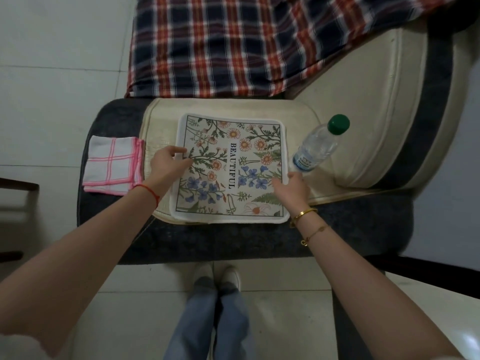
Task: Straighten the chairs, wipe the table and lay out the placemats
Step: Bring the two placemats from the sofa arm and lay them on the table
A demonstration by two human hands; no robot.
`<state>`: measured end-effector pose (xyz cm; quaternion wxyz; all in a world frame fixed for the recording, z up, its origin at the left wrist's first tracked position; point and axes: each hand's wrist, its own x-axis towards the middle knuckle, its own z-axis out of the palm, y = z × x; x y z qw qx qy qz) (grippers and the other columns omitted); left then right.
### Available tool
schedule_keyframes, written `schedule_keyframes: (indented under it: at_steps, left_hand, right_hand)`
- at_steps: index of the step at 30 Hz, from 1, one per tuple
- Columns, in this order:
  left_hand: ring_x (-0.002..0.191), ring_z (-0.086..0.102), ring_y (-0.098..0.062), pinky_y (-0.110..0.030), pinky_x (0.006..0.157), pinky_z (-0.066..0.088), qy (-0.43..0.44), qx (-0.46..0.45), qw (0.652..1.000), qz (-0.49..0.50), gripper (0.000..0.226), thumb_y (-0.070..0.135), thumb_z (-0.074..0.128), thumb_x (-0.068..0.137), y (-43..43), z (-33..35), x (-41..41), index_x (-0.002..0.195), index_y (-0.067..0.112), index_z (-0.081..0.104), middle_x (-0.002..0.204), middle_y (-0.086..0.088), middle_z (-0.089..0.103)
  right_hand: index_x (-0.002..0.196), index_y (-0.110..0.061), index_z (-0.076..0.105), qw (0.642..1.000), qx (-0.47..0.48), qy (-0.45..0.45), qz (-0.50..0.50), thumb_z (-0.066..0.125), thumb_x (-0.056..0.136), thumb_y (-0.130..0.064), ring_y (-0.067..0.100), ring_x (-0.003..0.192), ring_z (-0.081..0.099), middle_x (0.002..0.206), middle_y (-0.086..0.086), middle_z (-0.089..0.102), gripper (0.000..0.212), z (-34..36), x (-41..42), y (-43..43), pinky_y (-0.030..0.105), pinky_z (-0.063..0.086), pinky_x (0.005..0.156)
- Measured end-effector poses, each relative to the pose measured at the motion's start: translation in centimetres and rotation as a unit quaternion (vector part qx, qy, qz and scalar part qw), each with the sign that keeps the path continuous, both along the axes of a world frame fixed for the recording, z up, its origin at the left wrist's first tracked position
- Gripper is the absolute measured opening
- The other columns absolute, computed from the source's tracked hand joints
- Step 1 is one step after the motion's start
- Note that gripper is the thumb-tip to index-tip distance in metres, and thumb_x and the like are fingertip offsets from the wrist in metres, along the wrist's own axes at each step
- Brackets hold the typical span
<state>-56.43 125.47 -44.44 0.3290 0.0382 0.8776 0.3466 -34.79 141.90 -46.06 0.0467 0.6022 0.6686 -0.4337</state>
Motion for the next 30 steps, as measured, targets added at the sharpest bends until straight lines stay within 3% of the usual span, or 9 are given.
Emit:
schedule_keyframes:
  at_steps: [2, 4, 8, 10, 13, 17, 23, 30]
  left_hand:
    - [0.100, 0.062, -0.022, -0.026, 0.074, 0.054, -0.018, 0.026, 0.999, -0.010, 0.043, 0.006, 0.072, 0.084, 0.0, 0.6, -0.2, 0.125, 0.015, 0.063, 0.123, -0.005, 0.059]
    - [0.103, 0.064, -0.024, -0.029, 0.079, 0.057, -0.008, 0.039, 0.999, -0.023, 0.042, -0.002, 0.066, 0.086, 0.0, 1.5, -0.2, 0.125, 0.015, 0.064, 0.131, -0.010, 0.059]
    - [0.091, 0.063, -0.018, -0.012, 0.053, 0.049, 0.038, 0.043, 0.998, -0.032, 0.044, -0.005, 0.056, 0.090, -0.5, 3.3, -0.1, 0.126, 0.018, 0.064, 0.129, -0.009, 0.060]
    - [0.090, 0.062, -0.019, -0.010, 0.048, 0.046, 0.052, 0.043, 0.997, -0.035, 0.045, -0.006, 0.053, 0.090, -1.1, 4.4, -0.4, 0.127, 0.019, 0.063, 0.128, -0.009, 0.060]
    - [0.088, 0.064, -0.020, -0.015, 0.053, 0.048, 0.069, 0.054, 0.996, -0.020, 0.044, -0.005, 0.053, 0.090, -2.8, 6.8, -1.4, 0.124, 0.020, 0.065, 0.125, -0.011, 0.062]
    - [0.077, 0.062, -0.008, -0.014, 0.055, 0.048, 0.108, 0.070, 0.992, -0.007, 0.043, -0.003, 0.056, 0.088, -5.4, 10.8, -3.3, 0.124, 0.019, 0.065, 0.117, -0.007, 0.064]
    - [0.075, 0.059, -0.002, -0.014, 0.054, 0.047, 0.157, 0.103, 0.981, 0.047, 0.042, -0.001, 0.055, 0.089, -9.9, 18.8, -6.0, 0.123, 0.022, 0.066, 0.109, -0.003, 0.063]
    - [0.094, 0.063, -0.017, -0.027, 0.068, 0.056, 0.201, 0.154, 0.961, 0.114, 0.042, 0.001, 0.054, 0.090, -19.4, 28.0, -8.5, 0.122, 0.027, 0.066, 0.114, -0.004, 0.064]
  right_hand:
    - [0.118, -0.009, 0.058, 0.999, 0.004, 0.034, -0.016, 0.062, 0.070, -0.052, 0.028, 0.105, 0.064, 0.112, 0.007, 0.067, 0.064, -0.6, 0.2, 0.6, 0.041, 0.054, 0.091]
    - [0.116, -0.007, 0.061, 0.997, -0.029, 0.061, -0.025, 0.067, 0.076, -0.040, 0.024, 0.096, 0.068, 0.108, 0.006, 0.070, 0.052, -0.3, -0.1, 0.9, 0.041, 0.057, 0.087]
    - [0.118, -0.005, 0.064, 0.996, -0.059, 0.064, 0.006, 0.064, 0.090, -0.021, 0.027, 0.099, 0.067, 0.110, 0.008, 0.068, 0.032, 1.8, -1.2, 0.0, 0.039, 0.056, 0.086]
    - [0.118, -0.005, 0.062, 0.996, -0.053, 0.065, 0.020, 0.062, 0.091, -0.016, 0.028, 0.100, 0.066, 0.114, 0.010, 0.068, 0.030, 2.7, -1.8, -0.5, 0.040, 0.056, 0.087]
    - [0.116, -0.007, 0.057, 0.995, -0.045, 0.079, 0.041, 0.058, 0.092, -0.010, 0.024, 0.095, 0.062, 0.110, 0.008, 0.065, 0.024, 4.4, -2.9, -1.0, 0.033, 0.052, 0.079]
    - [0.117, -0.006, 0.056, 0.990, -0.036, 0.111, 0.079, 0.057, 0.094, -0.009, 0.019, 0.090, 0.061, 0.104, 0.004, 0.063, 0.023, 8.2, -5.0, -1.6, 0.025, 0.049, 0.069]
    - [0.106, -0.011, 0.060, 0.981, 0.019, 0.153, 0.121, 0.059, 0.090, -0.015, 0.025, 0.097, 0.065, 0.105, 0.004, 0.068, 0.017, 15.8, -9.5, -3.8, 0.043, 0.055, 0.088]
    - [0.096, -0.014, 0.061, 0.955, 0.046, 0.226, 0.187, 0.061, 0.092, -0.021, 0.019, 0.084, 0.061, 0.088, -0.002, 0.064, 0.008, 25.5, -15.3, -9.9, 0.035, 0.052, 0.078]
